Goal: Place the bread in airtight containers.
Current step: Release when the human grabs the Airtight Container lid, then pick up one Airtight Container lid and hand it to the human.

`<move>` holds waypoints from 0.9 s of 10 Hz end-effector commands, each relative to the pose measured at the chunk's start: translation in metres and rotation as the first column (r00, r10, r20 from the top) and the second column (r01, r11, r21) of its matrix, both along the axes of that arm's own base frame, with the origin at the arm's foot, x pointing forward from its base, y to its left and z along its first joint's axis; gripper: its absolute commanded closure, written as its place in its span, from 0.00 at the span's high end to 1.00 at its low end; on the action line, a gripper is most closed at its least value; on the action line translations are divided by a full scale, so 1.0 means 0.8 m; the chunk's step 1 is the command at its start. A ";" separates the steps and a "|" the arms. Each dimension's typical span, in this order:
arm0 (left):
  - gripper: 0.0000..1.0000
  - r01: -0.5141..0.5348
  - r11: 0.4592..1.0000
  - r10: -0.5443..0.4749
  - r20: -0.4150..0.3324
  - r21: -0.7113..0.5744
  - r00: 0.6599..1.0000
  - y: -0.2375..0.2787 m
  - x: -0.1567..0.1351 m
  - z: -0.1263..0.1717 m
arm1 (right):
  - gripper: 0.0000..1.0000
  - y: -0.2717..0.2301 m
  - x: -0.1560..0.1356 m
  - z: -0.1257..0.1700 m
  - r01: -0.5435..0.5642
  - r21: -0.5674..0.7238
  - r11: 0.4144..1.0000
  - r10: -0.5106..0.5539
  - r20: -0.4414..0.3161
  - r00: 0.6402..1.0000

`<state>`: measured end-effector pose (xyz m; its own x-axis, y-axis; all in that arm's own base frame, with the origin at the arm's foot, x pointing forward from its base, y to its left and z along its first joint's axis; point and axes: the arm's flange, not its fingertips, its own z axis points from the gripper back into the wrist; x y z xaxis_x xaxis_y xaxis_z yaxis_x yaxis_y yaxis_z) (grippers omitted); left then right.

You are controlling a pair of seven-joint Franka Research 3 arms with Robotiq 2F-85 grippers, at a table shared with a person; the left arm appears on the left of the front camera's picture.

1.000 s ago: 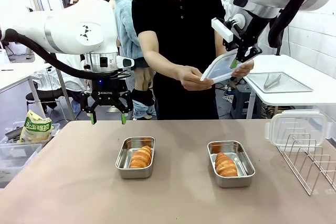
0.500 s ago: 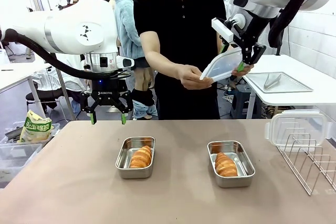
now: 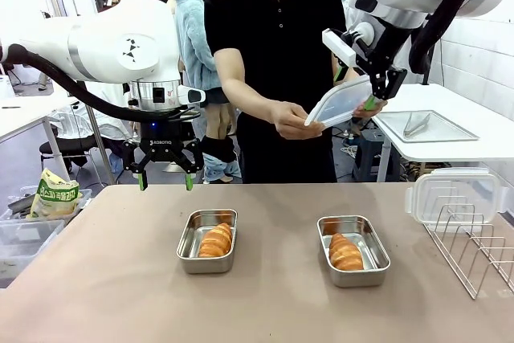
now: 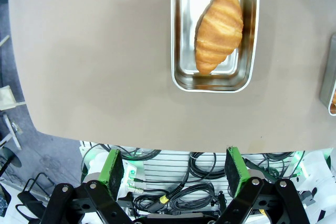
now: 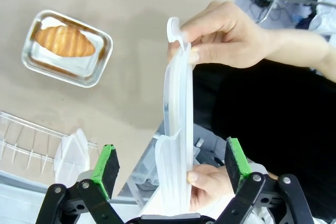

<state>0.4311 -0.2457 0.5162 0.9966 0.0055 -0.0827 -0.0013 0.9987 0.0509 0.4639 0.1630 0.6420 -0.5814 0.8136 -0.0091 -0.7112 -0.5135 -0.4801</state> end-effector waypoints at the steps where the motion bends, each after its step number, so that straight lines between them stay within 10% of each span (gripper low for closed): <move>1: 1.00 -0.003 1.000 0.003 -0.004 0.002 1.000 0.003 -0.001 0.003 | 1.00 -0.003 0.001 0.001 0.006 0.004 1.000 -0.006 0.000 1.000; 9: 1.00 -0.003 1.000 0.003 -0.004 0.002 1.000 0.003 -0.001 0.003 | 1.00 -0.003 0.001 0.001 0.006 0.004 1.000 -0.006 0.000 1.000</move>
